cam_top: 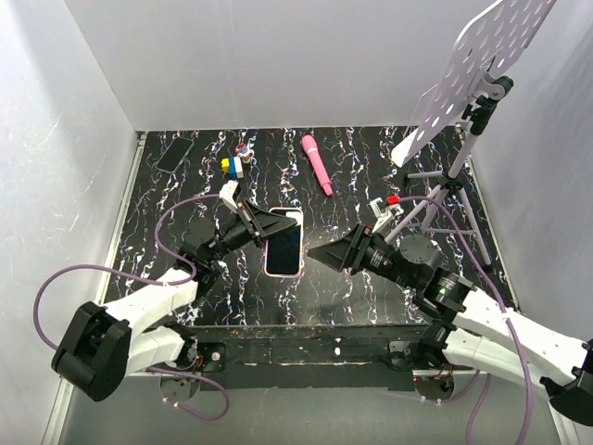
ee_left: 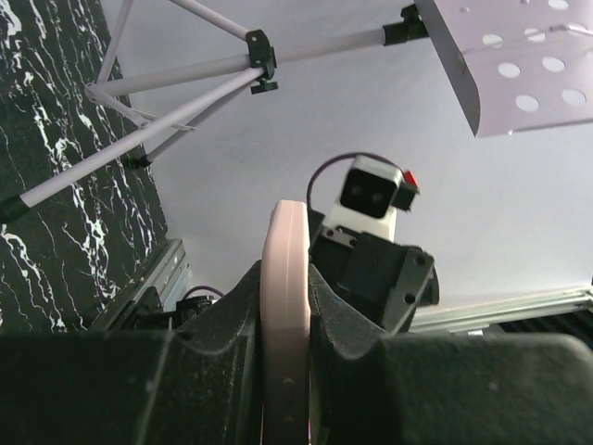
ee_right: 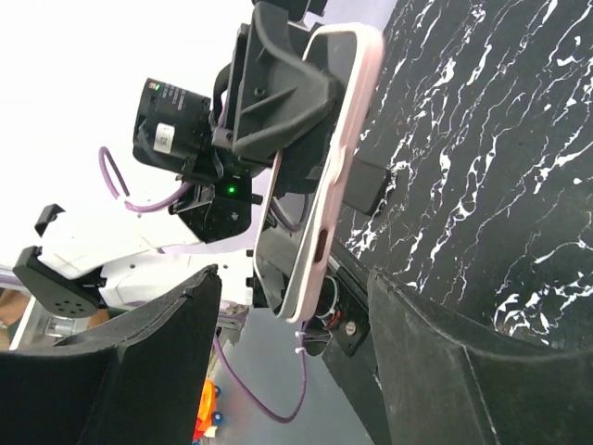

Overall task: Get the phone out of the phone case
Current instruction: Remove the phone case from the phone.

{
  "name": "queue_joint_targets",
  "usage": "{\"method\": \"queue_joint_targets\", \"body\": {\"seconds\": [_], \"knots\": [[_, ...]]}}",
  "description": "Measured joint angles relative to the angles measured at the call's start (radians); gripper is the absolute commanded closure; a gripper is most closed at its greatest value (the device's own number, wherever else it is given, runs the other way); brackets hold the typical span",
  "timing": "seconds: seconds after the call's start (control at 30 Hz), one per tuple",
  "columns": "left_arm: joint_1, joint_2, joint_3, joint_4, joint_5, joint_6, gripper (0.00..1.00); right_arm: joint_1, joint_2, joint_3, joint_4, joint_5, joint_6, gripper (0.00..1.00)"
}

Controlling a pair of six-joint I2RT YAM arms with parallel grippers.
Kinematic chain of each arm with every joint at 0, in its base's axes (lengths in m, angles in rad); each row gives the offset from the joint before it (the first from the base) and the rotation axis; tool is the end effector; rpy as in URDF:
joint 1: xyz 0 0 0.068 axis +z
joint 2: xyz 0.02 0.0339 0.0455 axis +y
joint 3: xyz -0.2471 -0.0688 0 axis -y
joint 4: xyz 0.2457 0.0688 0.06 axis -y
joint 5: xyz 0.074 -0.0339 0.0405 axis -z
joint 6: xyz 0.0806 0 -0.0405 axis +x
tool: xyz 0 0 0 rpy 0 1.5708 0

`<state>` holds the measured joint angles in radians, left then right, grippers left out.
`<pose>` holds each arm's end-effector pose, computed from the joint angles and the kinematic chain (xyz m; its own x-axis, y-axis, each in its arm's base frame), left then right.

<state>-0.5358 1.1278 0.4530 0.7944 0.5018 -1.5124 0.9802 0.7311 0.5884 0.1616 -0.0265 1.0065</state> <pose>0.2270 -0.1799 0.2474 -0.8508 -0.5127 -0.1152 0.1525 -0.0310 -0.9878 0.1332 0.2025 0.3059 -0.7084 0.4602 -0.5351 -0.4609 0.2727 0.8445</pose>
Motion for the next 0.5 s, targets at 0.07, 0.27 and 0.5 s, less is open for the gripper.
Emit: {"method": "queue_joint_targets", "body": {"seconds": [0.07,0.27,0.5], "knots": [[-0.001,-0.024,0.0,-0.015,0.011,0.017,1.0,-0.033,0.021,-0.002,0.028,-0.039,0.011,0.31],[-0.005,-0.047,0.0,-0.032,0.015,0.039,1.0,-0.051,0.167,0.009,0.081,-0.136,0.015,0.53],[-0.011,-0.049,0.0,-0.063,0.031,0.066,1.0,-0.057,0.274,0.034,0.19,-0.202,0.04,0.58]]}}
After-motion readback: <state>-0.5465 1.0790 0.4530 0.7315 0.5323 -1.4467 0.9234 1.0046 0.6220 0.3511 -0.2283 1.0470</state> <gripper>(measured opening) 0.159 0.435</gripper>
